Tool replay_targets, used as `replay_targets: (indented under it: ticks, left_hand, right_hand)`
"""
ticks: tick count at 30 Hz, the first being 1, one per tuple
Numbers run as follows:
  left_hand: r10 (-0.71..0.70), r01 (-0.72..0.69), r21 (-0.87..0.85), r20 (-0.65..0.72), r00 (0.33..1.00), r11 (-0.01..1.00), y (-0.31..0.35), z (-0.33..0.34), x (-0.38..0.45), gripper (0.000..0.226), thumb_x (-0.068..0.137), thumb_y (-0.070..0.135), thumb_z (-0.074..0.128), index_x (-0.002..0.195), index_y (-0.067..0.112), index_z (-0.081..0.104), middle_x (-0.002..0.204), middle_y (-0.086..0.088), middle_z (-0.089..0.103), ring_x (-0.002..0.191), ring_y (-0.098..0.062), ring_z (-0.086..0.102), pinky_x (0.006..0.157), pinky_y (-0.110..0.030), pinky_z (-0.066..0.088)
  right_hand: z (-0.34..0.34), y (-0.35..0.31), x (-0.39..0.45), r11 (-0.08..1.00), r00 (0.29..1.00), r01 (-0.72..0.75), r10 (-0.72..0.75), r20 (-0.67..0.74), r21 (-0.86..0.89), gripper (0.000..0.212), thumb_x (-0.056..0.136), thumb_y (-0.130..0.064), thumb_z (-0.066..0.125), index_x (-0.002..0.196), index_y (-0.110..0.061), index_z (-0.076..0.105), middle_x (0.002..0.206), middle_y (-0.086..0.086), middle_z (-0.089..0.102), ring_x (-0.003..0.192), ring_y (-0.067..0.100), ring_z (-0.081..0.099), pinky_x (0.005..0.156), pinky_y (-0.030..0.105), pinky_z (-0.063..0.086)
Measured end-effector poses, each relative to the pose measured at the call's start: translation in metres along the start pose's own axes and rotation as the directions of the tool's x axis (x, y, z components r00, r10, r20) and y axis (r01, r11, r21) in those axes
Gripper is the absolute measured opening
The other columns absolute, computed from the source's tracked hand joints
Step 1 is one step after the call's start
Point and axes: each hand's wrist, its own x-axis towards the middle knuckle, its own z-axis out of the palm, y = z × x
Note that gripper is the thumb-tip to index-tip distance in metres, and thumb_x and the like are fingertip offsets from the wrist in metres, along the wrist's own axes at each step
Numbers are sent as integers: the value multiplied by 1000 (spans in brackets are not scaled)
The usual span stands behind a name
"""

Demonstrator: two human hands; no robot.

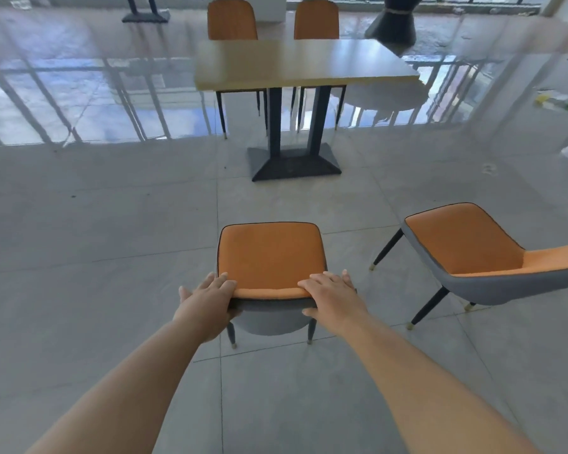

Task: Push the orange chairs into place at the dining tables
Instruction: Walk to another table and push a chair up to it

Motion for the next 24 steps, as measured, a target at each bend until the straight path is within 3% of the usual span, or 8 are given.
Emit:
replay_targets:
  ticks: [5, 10, 15, 24]
  left_hand:
    - [-55, 57, -83, 31, 998, 995, 45, 14, -9, 45, 99, 40, 47, 138, 24, 36, 161, 0, 13, 149, -28, 3, 111, -65, 19]
    - [-69, 71, -111, 19, 997, 991, 64, 14, 0, 43, 99, 37, 47, 138, 24, 37, 161, 0, 13, 148, -29, 4, 111, -65, 17]
    - [-80, 80, -142, 6, 997, 987, 69, 5, 23, 45, 99, 35, 47, 141, 23, 35, 161, 0, 13, 149, -28, 2, 112, -67, 13]
    - [-85, 83, -147, -10, 996, 986, 71, -17, 82, 45, 99, 33, 48, 141, 22, 35, 161, -2, 14, 149, -28, 2, 113, -66, 13]
  right_hand:
    - [-6, 41, -18, 996, 996, -84, 84, 15, -8, 52, 88, -49, 62, 134, -36, 42, 139, -5, 48, 134, 23, 35, 109, 68, 13]
    - [-11, 64, -12, 995, 997, -78, 78, -5, 57, 52, 86, -47, 64, 133, -34, 44, 137, -5, 49, 130, 23, 36, 104, 55, 29]
    - [-16, 78, 10, 996, 997, -61, 63, -38, 60, 49, 87, -46, 63, 131, -32, 47, 132, -4, 51, 126, 23, 38, 101, 49, 33]
    - [-28, 103, 68, 997, 997, -51, 54, -58, 55, 50, 86, -47, 64, 132, -33, 47, 132, -5, 52, 126, 24, 40, 102, 52, 34]
